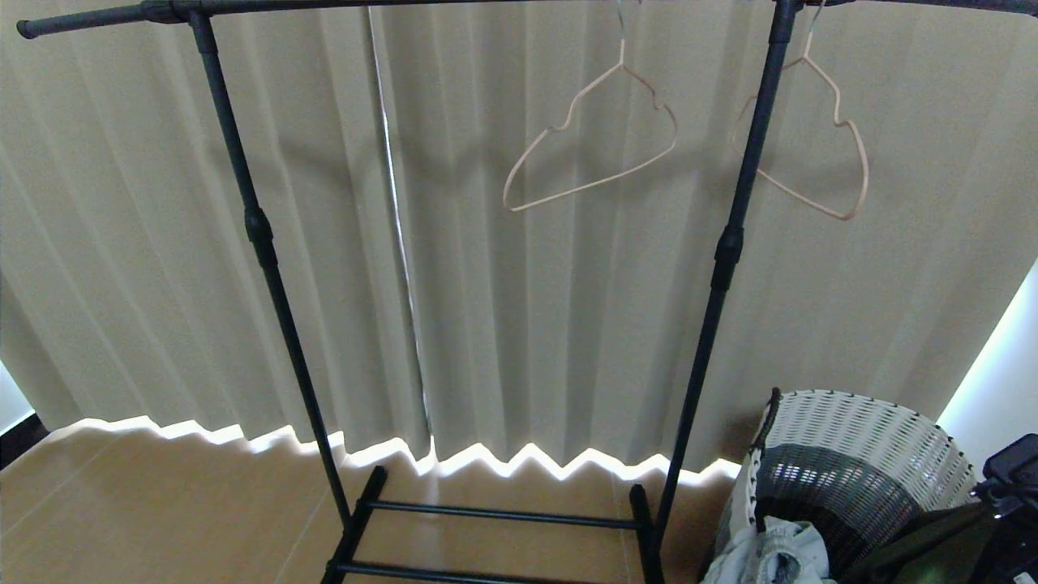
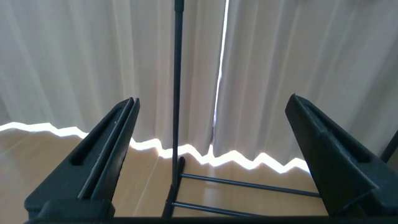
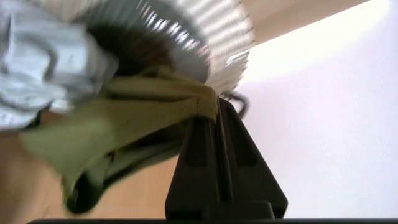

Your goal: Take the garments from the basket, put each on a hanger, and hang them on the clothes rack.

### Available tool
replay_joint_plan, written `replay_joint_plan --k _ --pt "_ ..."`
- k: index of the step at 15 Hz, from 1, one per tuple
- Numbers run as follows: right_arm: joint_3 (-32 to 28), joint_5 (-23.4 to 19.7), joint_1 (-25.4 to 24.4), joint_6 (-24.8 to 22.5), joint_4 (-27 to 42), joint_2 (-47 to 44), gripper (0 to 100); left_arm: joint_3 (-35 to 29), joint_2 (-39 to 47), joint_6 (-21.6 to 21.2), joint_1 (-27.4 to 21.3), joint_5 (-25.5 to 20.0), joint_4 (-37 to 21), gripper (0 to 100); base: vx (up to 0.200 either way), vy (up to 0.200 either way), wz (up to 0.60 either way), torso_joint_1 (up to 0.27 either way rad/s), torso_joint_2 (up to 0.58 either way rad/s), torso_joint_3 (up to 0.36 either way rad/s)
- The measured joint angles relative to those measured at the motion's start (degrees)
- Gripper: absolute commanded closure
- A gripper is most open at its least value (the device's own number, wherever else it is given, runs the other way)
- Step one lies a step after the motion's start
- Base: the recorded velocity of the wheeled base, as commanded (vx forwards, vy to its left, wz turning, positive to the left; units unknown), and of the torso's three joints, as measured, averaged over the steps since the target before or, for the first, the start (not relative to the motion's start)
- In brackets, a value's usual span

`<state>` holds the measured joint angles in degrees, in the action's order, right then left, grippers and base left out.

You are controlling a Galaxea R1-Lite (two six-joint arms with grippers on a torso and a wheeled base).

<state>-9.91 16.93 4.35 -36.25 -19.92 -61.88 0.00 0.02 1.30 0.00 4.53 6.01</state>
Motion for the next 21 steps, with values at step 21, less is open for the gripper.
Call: replay_joint_plan --k 21 --pt "-2.0 -1.5 0.0 2.1 -0.3 13.3 100 0.0 0.0 -0.1 0.0 0.0 0.0 0 -0.067 0.000 0.00 0.001 0.00 0.001"
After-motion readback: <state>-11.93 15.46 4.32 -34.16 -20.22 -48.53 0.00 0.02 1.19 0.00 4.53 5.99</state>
